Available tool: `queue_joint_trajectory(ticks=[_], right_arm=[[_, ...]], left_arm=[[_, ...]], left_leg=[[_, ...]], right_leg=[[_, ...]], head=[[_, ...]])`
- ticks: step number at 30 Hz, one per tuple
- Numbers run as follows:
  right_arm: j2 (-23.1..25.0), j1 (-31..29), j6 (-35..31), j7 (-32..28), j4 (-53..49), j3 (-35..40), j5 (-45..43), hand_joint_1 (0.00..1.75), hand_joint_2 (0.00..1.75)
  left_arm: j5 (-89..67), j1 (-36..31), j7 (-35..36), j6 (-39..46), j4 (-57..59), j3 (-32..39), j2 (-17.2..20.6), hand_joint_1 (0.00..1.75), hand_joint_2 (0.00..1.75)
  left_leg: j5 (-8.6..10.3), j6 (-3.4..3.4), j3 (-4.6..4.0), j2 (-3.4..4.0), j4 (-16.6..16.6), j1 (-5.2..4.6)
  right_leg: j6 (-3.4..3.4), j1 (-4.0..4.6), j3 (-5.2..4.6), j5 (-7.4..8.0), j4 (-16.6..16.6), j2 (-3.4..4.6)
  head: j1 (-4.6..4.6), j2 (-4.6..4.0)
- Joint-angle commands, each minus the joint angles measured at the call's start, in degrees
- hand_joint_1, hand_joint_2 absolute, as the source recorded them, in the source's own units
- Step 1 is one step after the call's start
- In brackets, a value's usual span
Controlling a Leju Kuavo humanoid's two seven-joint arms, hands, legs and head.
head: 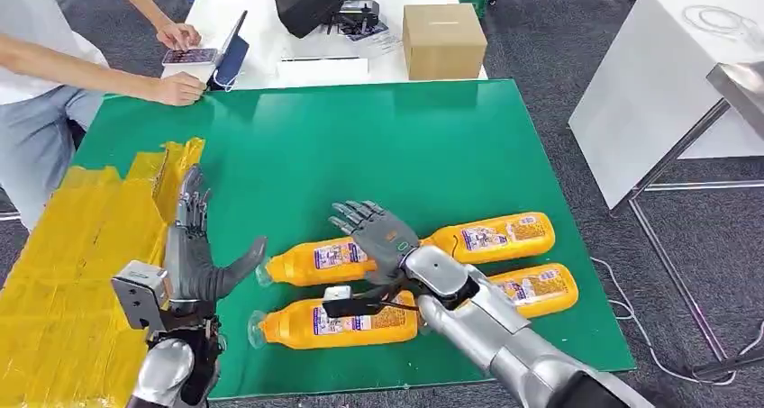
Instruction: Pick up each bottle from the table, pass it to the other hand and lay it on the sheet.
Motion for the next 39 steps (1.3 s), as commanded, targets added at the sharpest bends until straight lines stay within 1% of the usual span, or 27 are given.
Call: queue_joint_trajectory(ticks=[1,4,5,6,7,8,9,17,20,22,23,24,27,28,29,30,31,32,33,35,36,37,38,39], right_arm=[[3.0,-5.79,1.94,0.01,15.92,2.1,-3.09,0.0,1.75],[3.78,-6.39,2.86,-0.19,19.07,0.91,-4.97,0.0,1.75],[3.96,-6.51,3.04,-0.11,19.99,0.77,-5.17,0.0,1.75],[3.96,-6.51,3.04,-0.11,19.99,0.77,-5.17,0.0,1.75],[3.96,-6.51,3.04,-0.11,19.99,0.77,-5.17,0.0,1.75],[3.96,-6.51,3.04,-0.11,19.99,0.77,-5.17,0.0,1.75],[3.96,-6.51,3.04,-0.11,19.99,0.77,-5.17,0.0,1.75],[3.96,-6.51,3.04,-0.11,19.99,0.77,-5.17,0.0,1.75],[3.96,-6.51,3.04,-0.11,19.99,0.77,-5.17,0.0,1.75],[4.23,-6.49,3.34,0.1,20.78,0.74,-5.29,0.0,1.75],[4.44,-6.66,3.71,0.47,21.45,0.63,-5.43,0.0,1.75],[4.71,-6.89,3.98,1.17,22.51,0.59,-5.42,0.0,1.75],[5.26,-7.3,4.63,1.79,24.4,0.25,-5.8,0.0,1.75],[5.39,-7.45,4.74,1.86,25.01,0.25,-5.85,0.42,1.75],[5.42,-7.42,4.58,1.76,25.09,0.14,-5.94,1.17,1.75],[5.46,-7.31,4.23,1.55,25.26,-0.01,-6.06,1.36,1.75],[5.49,-7.26,3.64,1.56,25.41,0.08,-5.82,1.45,1.75],[5.51,-7.21,3.34,1.57,25.43,0.06,-5.75,1.57,1.75],[5.55,-7.0,2.47,1.49,25.2,-0.14,-5.78,1.57,1.75],[5.55,-6.58,0.54,1.47,24.6,-0.42,-5.61,1.73,1.75],[5.6,-6.33,-0.27,1.47,24.28,-0.54,-5.52,1.69,1.75],[5.64,-6.11,-0.88,1.5,24.03,-0.84,-5.61,1.69,1.75],[5.61,-6.07,-1.21,1.58,23.9,-0.93,-5.6,1.71,1.75],[5.59,-5.89,-1.64,1.66,23.75,-1.05,-5.57,1.75,1.75]], left_arm=[[0.22,-2.99,-0.46,0.21,3.96,-2.95,0.37,0.0,1.75],[0.29,-3.73,-0.49,0.32,5.18,-3.53,0.19,0.0,1.75],[0.32,-3.92,-0.51,0.29,5.53,-3.71,0.09,0.0,1.75],[0.32,-3.92,-0.51,0.29,5.53,-3.71,0.09,0.0,1.75],[0.32,-3.92,-0.51,0.29,5.53,-3.71,0.09,0.0,1.75],[0.32,-3.92,-0.51,0.29,5.53,-3.71,0.09,0.0,1.75],[0.32,-3.92,-0.51,0.29,5.53,-3.71,0.09,0.0,1.75],[0.32,-3.92,-0.51,0.29,5.53,-3.71,0.09,0.0,1.75],[0.32,-3.92,-0.51,0.29,5.53,-3.71,0.09,0.0,1.75],[0.49,-3.92,-0.55,0.17,5.56,-3.86,0.11,0.0,1.75],[0.48,-4.01,-0.55,0.2,5.74,-3.93,0.06,0.0,1.75],[0.5,-4.13,-0.55,0.21,5.98,-4.07,-0.01,0.0,1.75],[0.65,-4.41,-0.51,0.1,6.67,-4.48,-0.31,0.0,1.75],[0.66,-4.61,-0.51,0.1,7.07,-4.62,-0.38,0.0,1.75],[0.66,-4.64,-0.51,0.11,7.18,-4.73,-0.46,0.0,1.75],[0.69,-4.7,-0.51,0.06,7.3,-4.9,-0.48,0.0,1.75],[0.66,-4.67,-0.51,0.09,7.32,-5.07,-0.47,0.0,1.75],[0.66,-4.64,-0.51,0.14,7.29,-5.12,-0.48,0.0,1.75],[0.68,-4.58,-0.48,0.08,7.21,-5.26,-0.44,0.0,1.75],[0.62,-4.32,-0.43,-0.01,6.9,-5.48,-0.3,0.0,1.75],[0.6,-4.13,-0.41,0.01,6.63,-5.55,-0.25,0.0,1.75],[0.59,-3.98,-0.4,0.03,6.42,-5.57,-0.2,0.0,1.75],[0.58,-3.94,-0.4,0.03,6.35,-5.58,-0.18,0.0,1.75],[0.58,-3.84,-0.4,0.04,6.15,-5.56,-0.12,0.0,1.75]], left_leg=[[-0.01,0.02,0.09,0.0,-0.03,-0.03],[-0.04,0.03,0.18,-0.02,-0.03,-0.01],[0.0,0.03,0.09,-0.05,-0.04,-0.04],[-0.04,0.03,0.18,-0.04,-0.02,-0.01],[0.0,0.02,0.1,-0.05,-0.03,-0.04],[-0.08,0.04,0.28,-0.03,-0.01,0.0],[-0.01,0.02,0.11,-0.02,-0.03,-0.03],[0.0,0.02,0.07,-0.02,-0.02,-0.05],[-0.04,0.04,0.16,0.0,-0.01,-0.03],[-0.01,0.02,0.07,0.0,-0.01,-0.03],[-0.09,0.04,0.23,0.02,0.01,0.0],[-0.02,0.02,0.1,-0.01,-0.02,-0.02],[-0.04,0.03,0.19,-0.01,-0.03,-0.01],[0.0,0.02,0.1,-0.03,-0.03,-0.02],[-0.02,0.03,0.18,-0.05,-0.04,-0.03],[-0.04,0.02,0.23,-0.03,-0.03,0.0],[-0.01,0.02,0.16,-0.06,-0.04,-0.01],[-0.03,0.03,0.22,-0.06,-0.03,0.0],[-0.01,0.02,0.15,-0.05,-0.03,-0.02],[-0.02,0.03,0.19,-0.04,-0.04,0.0],[0.0,0.02,0.15,-0.04,-0.04,-0.04],[-0.03,0.03,0.21,-0.02,-0.03,-0.01],[-0.06,0.04,0.28,-0.03,-0.03,0.02],[-0.03,0.03,0.2,-0.01,-0.04,0.0]], right_leg=[[-0.02,-0.01,0.1,-0.02,-0.03,-0.05],[-0.05,0.01,0.21,-0.06,-0.05,-0.1],[-0.03,-0.03,0.1,-0.03,-0.03,-0.1],[-0.05,0.0,0.21,-0.06,-0.04,-0.12],[-0.03,-0.02,0.11,-0.03,-0.03,-0.1],[-0.07,0.03,0.33,-0.1,-0.06,-0.15],[-0.03,-0.02,0.12,-0.03,-0.03,-0.08],[-0.02,-0.04,0.06,-0.03,-0.01,-0.07],[-0.05,0.0,0.18,-0.06,-0.03,-0.09],[-0.02,-0.02,0.06,-0.03,-0.01,-0.06],[-0.07,0.03,0.26,-0.09,-0.04,-0.09],[-0.03,-0.01,0.11,-0.04,-0.03,-0.07],[-0.05,0.01,0.21,-0.06,-0.06,-0.11],[-0.03,-0.01,0.11,-0.03,-0.04,-0.09],[-0.04,-0.01,0.19,-0.06,-0.05,-0.14],[-0.07,0.02,0.25,-0.07,-0.06,-0.13],[-0.04,0.01,0.18,-0.04,-0.07,-0.13],[-0.06,0.02,0.25,-0.06,-0.08,-0.15],[-0.04,0.0,0.16,-0.04,-0.05,-0.12],[-0.04,0.01,0.2,-0.04,-0.07,-0.12],[-0.02,-0.03,0.14,-0.04,-0.04,-0.12],[-0.04,0.01,0.21,-0.05,-0.06,-0.12],[-0.07,0.04,0.32,-0.08,-0.1,-0.16],[-0.04,0.01,0.2,-0.04,-0.07,-0.1]], head=[[-0.02,0.0],[-0.02,0.0],[-0.02,0.0],[-0.02,0.0],[0.0,0.0],[-0.02,0.0],[-0.02,0.0],[-0.02,0.0],[-0.02,0.0],[-0.02,0.0],[-0.02,0.0],[-0.02,0.0],[-0.02,0.0],[-0.02,0.0],[-0.02,0.0],[0.0,0.0],[-0.02,0.0],[-0.02,0.0],[-0.02,0.0],[-0.02,0.0],[-0.02,0.0],[-0.02,0.0],[-0.02,0.0],[-0.02,0.0]])
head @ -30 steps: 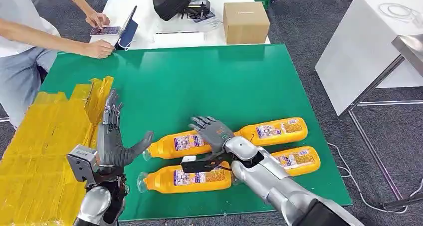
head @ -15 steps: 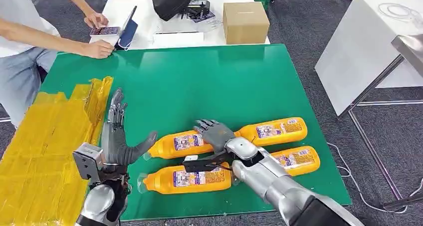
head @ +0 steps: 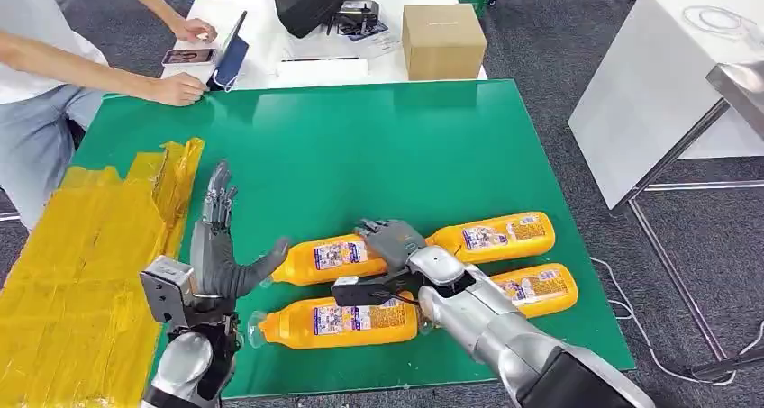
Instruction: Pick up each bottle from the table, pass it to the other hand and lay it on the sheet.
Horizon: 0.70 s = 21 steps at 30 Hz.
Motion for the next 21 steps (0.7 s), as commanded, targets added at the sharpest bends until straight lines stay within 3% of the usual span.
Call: queue_joint_trajectory(ticks=[1,13,18,21], right_arm=[[0.48,-0.33,-3.59,0.03,3.56,-1.48,0.2,1.75,1.75],[-0.19,1.97,-12.2,0.4,-0.19,-4.91,0.64,1.75,1.75],[0.06,5.76,-21.82,-1.3,-7.31,-13.65,-5.19,1.75,1.75],[-0.43,6.93,-21.6,-2.72,-9.66,-15.8,-6.41,1.75,1.75]], left_arm=[[0.15,-1.41,0.19,-0.02,2.42,-1.58,0.52,0.0,1.75],[0.05,-0.24,0.34,0.08,0.72,-1.23,0.73,0.0,1.75],[-0.85,0.64,0.51,0.45,-0.06,-1.2,0.77,0.0,1.75],[-0.85,0.84,0.5,0.65,-0.04,-1.11,0.78,0.0,1.75]], left_leg=[[-0.01,0.02,0.11,-0.05,-0.05,-0.01],[-0.04,0.03,0.04,0.0,-0.01,-0.02],[-0.06,0.03,0.09,-0.01,-0.01,-0.01],[-0.06,0.02,0.07,-0.02,-0.01,0.0]], right_leg=[[-0.03,0.01,0.14,-0.03,-0.06,-0.1],[-0.03,0.0,0.08,-0.04,-0.02,-0.05],[-0.05,0.02,0.14,-0.07,-0.03,-0.07],[-0.05,0.02,0.13,-0.07,-0.03,-0.08]], head=[[0.0,0.0],[0.0,0.0],[0.02,0.0],[0.0,0.0]])
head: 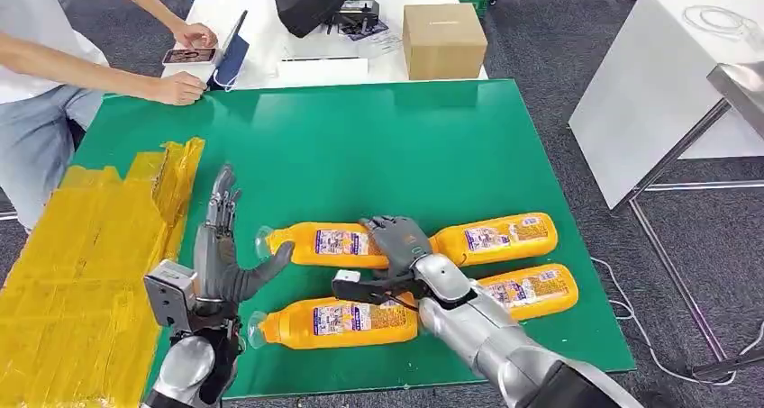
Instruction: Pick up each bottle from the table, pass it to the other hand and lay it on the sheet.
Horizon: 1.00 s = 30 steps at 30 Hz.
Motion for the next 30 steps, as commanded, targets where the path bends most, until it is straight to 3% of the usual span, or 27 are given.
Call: queue_joint_trajectory(ticks=[1,7,13,17,22,30], right_arm=[[-0.73,2.87,-5.18,-2.91,-8.13,-10.74,-4.94,1.75,1.75],[0.52,9.76,-8.88,-14.57,-19.97,-23.7,-23.41,1.75,1.75],[0.36,10.2,-8.73,-14.62,-20.37,-23.74,-23.51,1.75,1.75],[1.63,15.23,-1.77,-21.36,-29.36,-27.48,-37.24,1.75,1.75],[0.66,19.52,8.18,-23.65,-36.15,-23.05,-44.33,1.64,1.75],[0.92,18.84,11.86,-24.32,-31.71,-16.28,-44.64,1.75,1.75]], left_arm=[[-0.32,-0.05,0.37,0.44,0.55,-0.7,0.78,0.0,1.75],[1.69,0.21,0.68,0.68,1.47,-0.27,0.61,0.0,1.75],[1.74,0.24,0.66,0.68,1.54,-0.33,0.63,0.0,1.75],[4.83,0.1,0.86,-0.32,1.6,-0.76,1.23,0.0,1.75],[8.09,-0.37,1.65,-1.58,1.76,-1.18,1.92,0.0,1.75],[19.48,-2.87,8.56,-12.0,7.02,-2.65,2.31,0.0,1.75]], left_leg=[[-0.1,0.03,0.19,-0.01,0.01,0.01],[-0.04,0.03,0.08,-0.07,-0.01,-0.02],[-0.01,0.02,0.02,0.0,-0.03,-0.02],[-0.09,0.01,0.17,-0.05,-0.02,0.0],[-0.07,0.02,0.12,-0.05,-0.04,-0.02],[-0.04,0.0,0.09,0.03,-0.06,0.0]], right_leg=[[-0.06,0.03,0.24,-0.11,-0.04,-0.1],[-0.04,0.0,0.13,-0.07,-0.03,-0.15],[-0.02,-0.01,0.04,-0.02,-0.02,-0.04],[-0.08,0.02,0.22,-0.11,-0.03,-0.15],[-0.04,0.0,0.15,-0.09,-0.04,-0.11],[-0.04,0.01,0.08,-0.03,-0.06,-0.03]], head=[[0.0,0.0],[0.0,0.0],[0.0,0.0],[-0.02,0.0],[0.02,0.0],[0.0,0.0]])
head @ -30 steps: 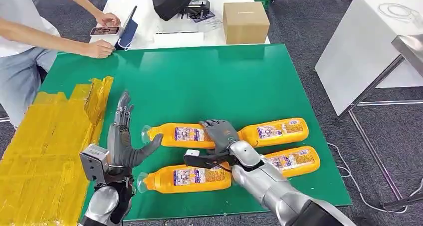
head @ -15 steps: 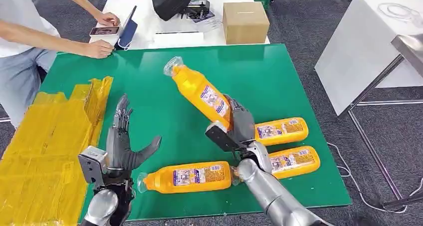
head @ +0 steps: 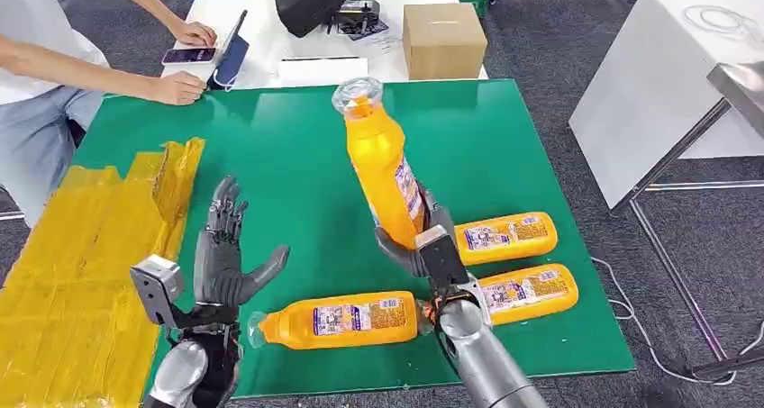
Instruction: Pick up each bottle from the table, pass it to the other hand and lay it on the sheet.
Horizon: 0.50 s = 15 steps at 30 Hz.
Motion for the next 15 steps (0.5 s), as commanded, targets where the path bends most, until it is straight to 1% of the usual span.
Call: queue_joint_trajectory(ticks=[1,2,3,4,5,7,8,9,11,12,15], right_arm=[[-0.23,-0.59,1.83,-0.32,1.97,6.08,-0.84,1.75,1.75],[-0.24,-0.71,1.88,-0.52,2.44,6.44,-0.71,1.73,1.75],[-0.19,-0.81,1.94,-0.62,2.67,6.81,-0.52,1.73,1.75],[-0.16,-0.84,1.9,-0.63,2.74,6.91,-0.43,1.75,1.75],[-0.09,-0.98,1.93,-0.62,2.97,7.1,-0.34,1.73,1.75],[-0.09,-0.98,1.93,-0.62,2.97,7.1,-0.34,1.73,1.75],[-0.09,-0.98,1.93,-0.62,2.97,7.1,-0.34,1.71,1.75],[0.01,-1.32,2.09,-0.6,3.44,7.35,-0.32,1.75,1.75],[0.08,-1.81,2.21,-0.49,4.17,7.61,-0.31,1.75,1.75],[0.1,-2.17,2.41,-0.4,4.81,7.62,-0.47,1.73,1.75],[0.11,-3.27,3.02,-0.11,6.92,7.37,-1.12,1.75,1.75]], left_arm=[[7.58,-4.1,4.87,-7.17,7.57,-2.66,1.91,0.0,1.75],[8.43,-4.37,5.55,-8.05,8.2,-2.92,1.92,0.0,1.75],[8.82,-4.56,5.76,-8.54,8.57,-3.09,1.94,0.0,1.75],[8.83,-4.59,5.77,-8.57,8.65,-3.15,1.9,0.0,1.75],[8.85,-4.74,5.82,-8.75,8.83,-3.31,1.96,0.0,1.75],[8.85,-4.74,5.82,-8.75,8.83,-3.31,1.96,0.0,1.75],[8.85,-4.74,5.82,-8.75,8.83,-3.31,1.96,0.0,1.75],[9.13,-4.84,6.04,-9.38,8.69,-3.7,2.07,0.0,1.75],[9.25,-4.97,5.99,-10.27,8.48,-4.29,2.35,0.0,1.75],[9.62,-4.95,5.98,-11.24,8.3,-4.7,2.45,0.0,1.75],[9.33,-4.65,5.59,-12.54,7.19,-5.74,2.82,0.0,1.75]], left_leg=[[-0.02,0.02,0.22,0.03,-0.07,0.0],[0.01,0.01,0.11,-0.01,-0.06,-0.02],[-0.02,0.02,0.25,0.0,-0.09,-0.01],[0.01,0.02,0.13,-0.02,-0.07,-0.02],[-0.03,0.03,0.25,0.02,-0.08,0.0],[-0.01,0.02,0.13,0.01,-0.06,-0.01],[-0.09,0.04,0.34,0.04,-0.08,0.01],[-0.02,0.02,0.16,-0.01,-0.06,-0.01],[-0.09,0.03,0.32,0.06,-0.07,0.02],[-0.03,0.02,0.16,0.02,-0.05,-0.01],[-0.07,0.03,0.27,0.07,-0.05,0.0]], right_leg=[[-0.06,0.02,0.23,-0.03,-0.08,-0.06],[-0.03,-0.01,0.11,-0.01,-0.05,-0.07],[-0.06,0.01,0.27,-0.03,-0.11,-0.1],[-0.03,-0.01,0.14,-0.01,-0.06,-0.06],[-0.06,0.02,0.28,-0.03,-0.1,-0.06],[-0.03,0.0,0.15,-0.02,-0.07,-0.04],[-0.07,0.04,0.38,-0.08,-0.13,-0.07],[-0.03,0.0,0.18,-0.04,-0.07,-0.06],[-0.07,0.05,0.34,-0.08,-0.11,-0.03],[-0.04,0.0,0.17,-0.03,-0.06,-0.04],[-0.06,0.03,0.29,-0.06,-0.08,-0.02]], head=[[0.0,0.0],[0.0,0.0],[0.0,0.0],[0.02,0.0],[0.0,0.0],[0.0,0.0],[0.02,0.0],[0.0,0.0],[0.0,0.0],[0.02,0.0],[0.0,0.0]])
